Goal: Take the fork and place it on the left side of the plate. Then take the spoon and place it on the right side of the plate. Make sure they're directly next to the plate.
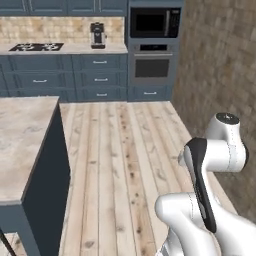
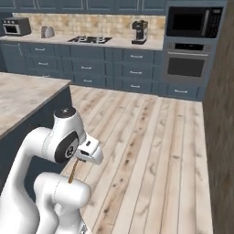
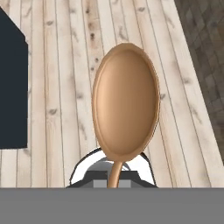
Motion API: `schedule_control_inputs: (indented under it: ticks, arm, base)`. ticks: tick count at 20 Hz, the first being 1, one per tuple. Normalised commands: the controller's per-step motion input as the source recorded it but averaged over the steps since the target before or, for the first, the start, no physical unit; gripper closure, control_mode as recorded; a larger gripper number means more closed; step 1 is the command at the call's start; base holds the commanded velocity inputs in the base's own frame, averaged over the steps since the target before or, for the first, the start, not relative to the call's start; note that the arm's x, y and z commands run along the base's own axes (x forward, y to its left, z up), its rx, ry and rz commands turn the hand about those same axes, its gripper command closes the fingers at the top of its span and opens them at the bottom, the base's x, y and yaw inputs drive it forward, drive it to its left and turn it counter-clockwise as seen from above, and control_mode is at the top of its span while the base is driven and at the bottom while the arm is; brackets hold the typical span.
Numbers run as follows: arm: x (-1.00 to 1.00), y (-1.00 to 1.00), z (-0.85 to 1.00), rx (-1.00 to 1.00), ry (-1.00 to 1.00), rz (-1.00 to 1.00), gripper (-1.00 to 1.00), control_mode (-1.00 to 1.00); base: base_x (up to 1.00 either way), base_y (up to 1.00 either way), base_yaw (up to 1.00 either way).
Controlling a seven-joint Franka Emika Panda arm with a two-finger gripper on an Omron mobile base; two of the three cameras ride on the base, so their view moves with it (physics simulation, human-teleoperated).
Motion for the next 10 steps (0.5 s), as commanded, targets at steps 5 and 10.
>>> schedule_control_inputs:
  ticks: [5,10]
  arm:
    - [0.0,0.0,0.0,0.0,0.0,0.0,1.0,1.0]
    - [0.0,0.0,0.0,0.0,0.0,0.0,1.0,1.0]
  base:
    - [-0.83,0.51,-0.34]
    - [-0.76,0.58,-0.34]
